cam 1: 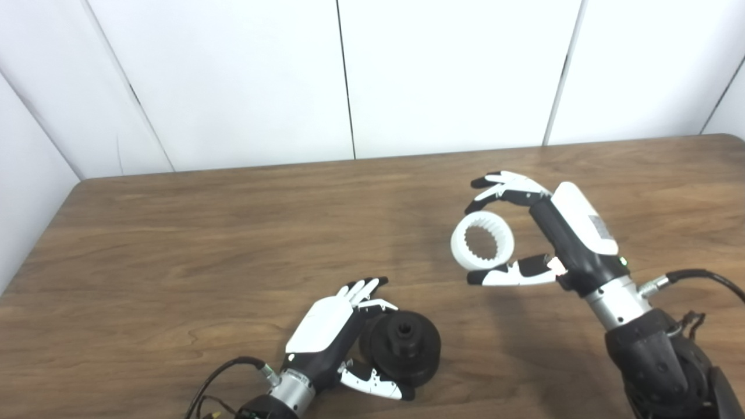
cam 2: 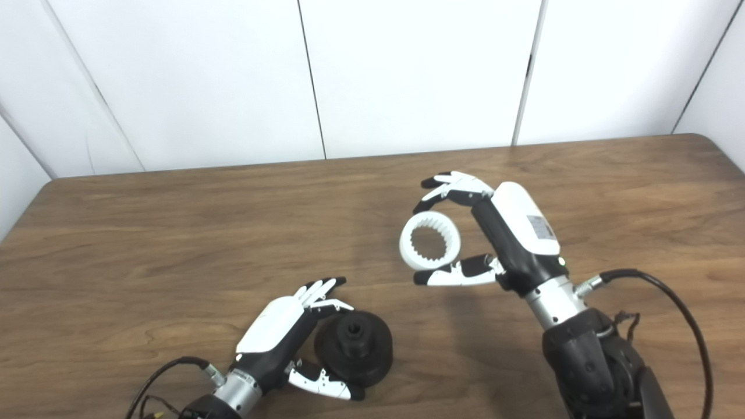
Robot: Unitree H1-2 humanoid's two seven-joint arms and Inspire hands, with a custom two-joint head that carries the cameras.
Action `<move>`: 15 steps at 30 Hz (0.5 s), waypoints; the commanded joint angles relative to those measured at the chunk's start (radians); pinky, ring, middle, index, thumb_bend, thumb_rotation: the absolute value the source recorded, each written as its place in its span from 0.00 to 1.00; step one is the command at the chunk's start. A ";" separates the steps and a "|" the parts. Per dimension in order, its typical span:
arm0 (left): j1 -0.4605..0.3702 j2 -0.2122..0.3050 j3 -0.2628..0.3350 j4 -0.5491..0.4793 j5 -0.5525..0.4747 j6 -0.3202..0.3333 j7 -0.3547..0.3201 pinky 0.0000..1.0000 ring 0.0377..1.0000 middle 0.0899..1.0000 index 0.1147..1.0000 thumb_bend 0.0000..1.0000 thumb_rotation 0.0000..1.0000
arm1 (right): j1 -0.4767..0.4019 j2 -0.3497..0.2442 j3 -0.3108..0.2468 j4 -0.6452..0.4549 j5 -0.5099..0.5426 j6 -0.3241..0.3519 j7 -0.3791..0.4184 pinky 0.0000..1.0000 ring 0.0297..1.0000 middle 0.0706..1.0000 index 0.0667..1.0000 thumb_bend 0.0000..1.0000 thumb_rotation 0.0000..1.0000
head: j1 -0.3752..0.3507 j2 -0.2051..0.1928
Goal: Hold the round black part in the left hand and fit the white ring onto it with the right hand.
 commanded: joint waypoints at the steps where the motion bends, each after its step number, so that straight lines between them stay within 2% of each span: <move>1: -0.030 -0.001 0.003 0.004 0.008 0.002 0.009 1.00 1.00 0.99 0.63 1.00 0.36 | -0.019 0.012 0.006 -0.047 0.004 -0.025 0.005 0.73 0.85 0.78 0.44 0.52 0.14 | 0.000 0.002; 8: -0.035 -0.006 0.001 0.007 0.010 0.002 0.012 1.00 1.00 0.99 0.63 1.00 0.37 | 0.015 0.033 0.049 -0.065 0.000 -0.042 0.034 0.73 0.85 0.78 0.45 0.52 0.14 | 0.001 0.004; 15: -0.038 -0.014 -0.002 0.008 0.016 0.010 0.008 1.00 1.00 0.99 0.63 1.00 0.35 | 0.077 0.069 0.088 -0.058 -0.003 -0.069 0.021 0.73 0.84 0.78 0.45 0.52 0.14 | 0.004 0.006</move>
